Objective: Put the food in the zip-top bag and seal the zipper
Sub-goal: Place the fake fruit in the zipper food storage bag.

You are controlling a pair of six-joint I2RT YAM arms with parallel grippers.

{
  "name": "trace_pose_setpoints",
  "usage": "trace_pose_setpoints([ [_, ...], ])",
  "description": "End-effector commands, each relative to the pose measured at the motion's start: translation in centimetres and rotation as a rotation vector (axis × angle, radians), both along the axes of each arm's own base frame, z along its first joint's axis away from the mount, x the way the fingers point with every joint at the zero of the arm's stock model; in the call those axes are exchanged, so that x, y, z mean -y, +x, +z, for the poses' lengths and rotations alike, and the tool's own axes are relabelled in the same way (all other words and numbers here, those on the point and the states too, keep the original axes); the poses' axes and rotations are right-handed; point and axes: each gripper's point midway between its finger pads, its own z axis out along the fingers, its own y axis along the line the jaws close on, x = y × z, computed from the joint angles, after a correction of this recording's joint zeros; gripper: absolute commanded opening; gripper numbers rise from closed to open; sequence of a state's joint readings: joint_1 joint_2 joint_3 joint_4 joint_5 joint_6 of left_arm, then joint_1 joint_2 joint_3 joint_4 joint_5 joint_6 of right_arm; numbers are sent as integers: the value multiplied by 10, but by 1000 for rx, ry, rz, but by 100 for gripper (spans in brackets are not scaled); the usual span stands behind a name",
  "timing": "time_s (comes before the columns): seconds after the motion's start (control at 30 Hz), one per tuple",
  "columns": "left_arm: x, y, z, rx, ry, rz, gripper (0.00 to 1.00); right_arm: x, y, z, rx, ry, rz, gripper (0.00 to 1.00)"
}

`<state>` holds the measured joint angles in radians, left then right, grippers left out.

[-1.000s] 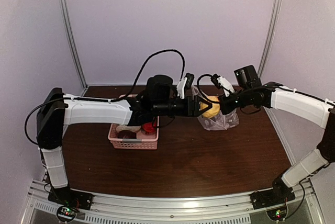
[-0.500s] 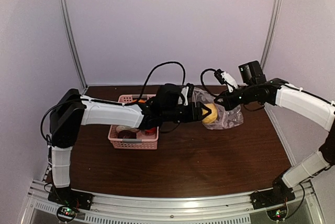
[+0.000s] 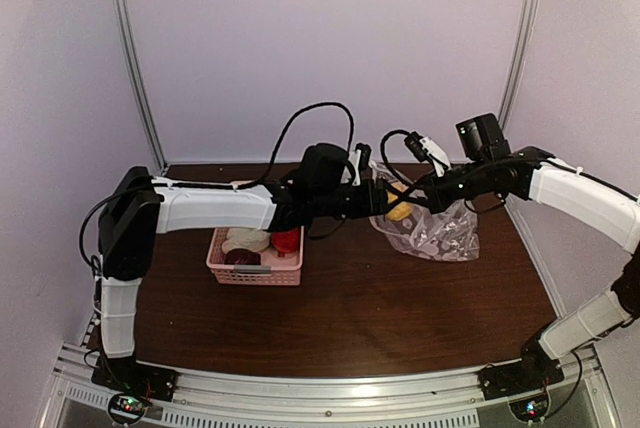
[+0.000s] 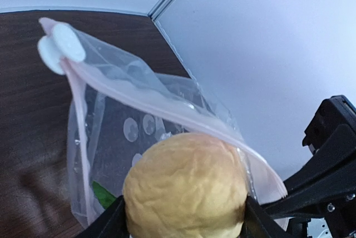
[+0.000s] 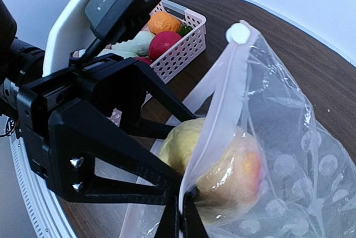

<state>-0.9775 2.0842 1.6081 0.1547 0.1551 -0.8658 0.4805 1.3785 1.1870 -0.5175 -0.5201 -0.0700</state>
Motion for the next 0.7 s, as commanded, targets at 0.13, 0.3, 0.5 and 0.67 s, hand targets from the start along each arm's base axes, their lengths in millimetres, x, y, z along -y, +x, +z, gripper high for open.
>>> trace_pose_setpoints([
  [0.13, 22, 1, 4, -5, -51, -67, 35, -14, -17, 32, 15, 111, 83, 0],
  [0.3, 18, -4, 15, 18, -66, -79, 63, -3, -11, 36, 54, 102, 41, 0],
  [0.5, 5, -11, 52, 147, -78, -93, 82, 14, 2, 27, 68, 86, -34, 0],
  [0.67, 3, -28, 76, 213, -111, -178, 85, 33, 15, 21, 65, 88, -110, 0],
])
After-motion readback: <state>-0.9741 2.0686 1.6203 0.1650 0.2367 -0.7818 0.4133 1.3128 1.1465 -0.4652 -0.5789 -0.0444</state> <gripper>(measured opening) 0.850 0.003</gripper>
